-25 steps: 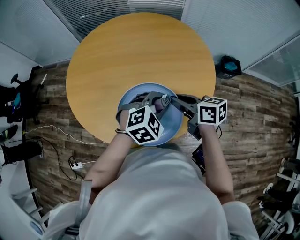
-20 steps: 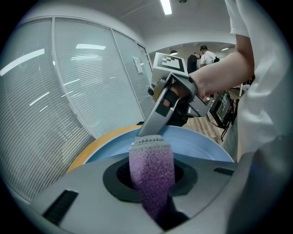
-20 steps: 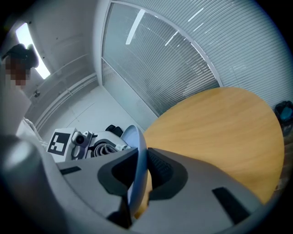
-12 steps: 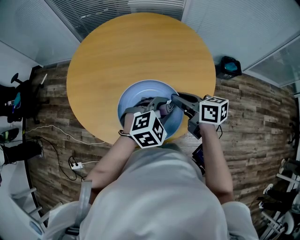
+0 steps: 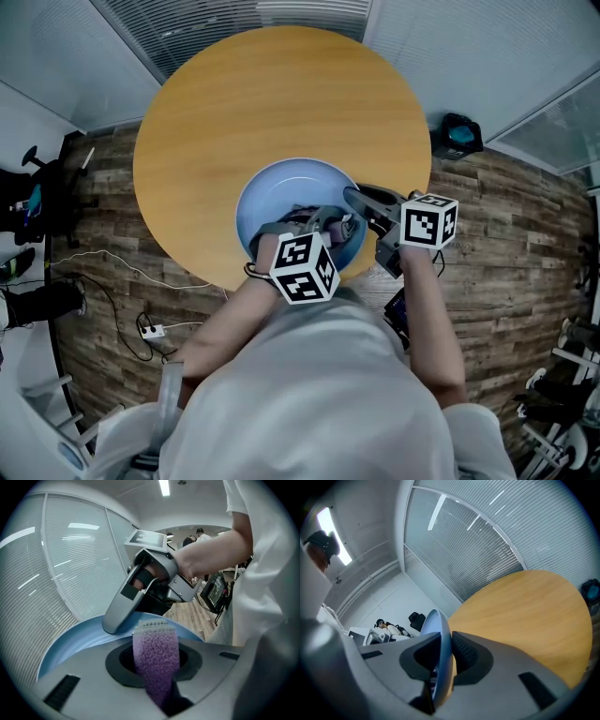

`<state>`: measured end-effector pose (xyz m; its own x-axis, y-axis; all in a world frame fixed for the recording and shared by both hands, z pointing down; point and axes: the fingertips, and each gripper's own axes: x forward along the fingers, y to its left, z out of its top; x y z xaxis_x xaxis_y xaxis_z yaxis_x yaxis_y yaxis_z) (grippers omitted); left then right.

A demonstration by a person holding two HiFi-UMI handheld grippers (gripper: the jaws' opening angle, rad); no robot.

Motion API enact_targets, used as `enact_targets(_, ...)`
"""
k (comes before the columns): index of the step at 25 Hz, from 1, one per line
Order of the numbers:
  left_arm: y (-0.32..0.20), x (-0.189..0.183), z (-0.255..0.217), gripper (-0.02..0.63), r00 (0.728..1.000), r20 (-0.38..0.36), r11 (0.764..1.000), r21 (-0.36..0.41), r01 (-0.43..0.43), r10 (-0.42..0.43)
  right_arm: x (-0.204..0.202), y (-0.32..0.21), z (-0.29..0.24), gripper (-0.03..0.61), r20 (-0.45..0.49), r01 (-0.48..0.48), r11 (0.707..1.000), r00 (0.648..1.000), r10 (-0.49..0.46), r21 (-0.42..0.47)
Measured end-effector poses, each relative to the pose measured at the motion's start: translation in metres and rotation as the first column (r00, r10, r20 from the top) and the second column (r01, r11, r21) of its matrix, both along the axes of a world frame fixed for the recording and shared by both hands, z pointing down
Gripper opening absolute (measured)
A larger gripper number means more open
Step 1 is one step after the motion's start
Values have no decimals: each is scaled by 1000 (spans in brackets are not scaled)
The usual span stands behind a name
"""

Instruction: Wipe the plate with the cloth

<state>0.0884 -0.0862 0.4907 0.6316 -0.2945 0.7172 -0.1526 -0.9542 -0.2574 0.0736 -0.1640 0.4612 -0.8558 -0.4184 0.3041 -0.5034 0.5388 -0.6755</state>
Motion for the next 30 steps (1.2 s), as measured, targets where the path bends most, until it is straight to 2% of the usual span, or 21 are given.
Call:
enact_targets(7, 8, 1, 6, 77, 1000, 1, 999, -42, -30, 30, 5, -1, 0, 61, 15, -15, 1000, 1000, 15, -6)
enact_targets(12, 2, -2, 3, 77, 1000, 5, 999, -29, -23, 23, 9, -4, -3, 61, 29, -28, 1000, 999, 28, -9)
enact_targets(20, -19, -19, -5, 77, 999, -18, 999, -19, 42, -42, 15, -4, -3, 61, 18, -27, 1000, 999, 27, -4)
enact_targets(30, -53, -47, -17, 78, 990, -8, 988, 60, 143, -143, 11, 3, 0, 61, -23, -4, 1000, 1000, 4, -2)
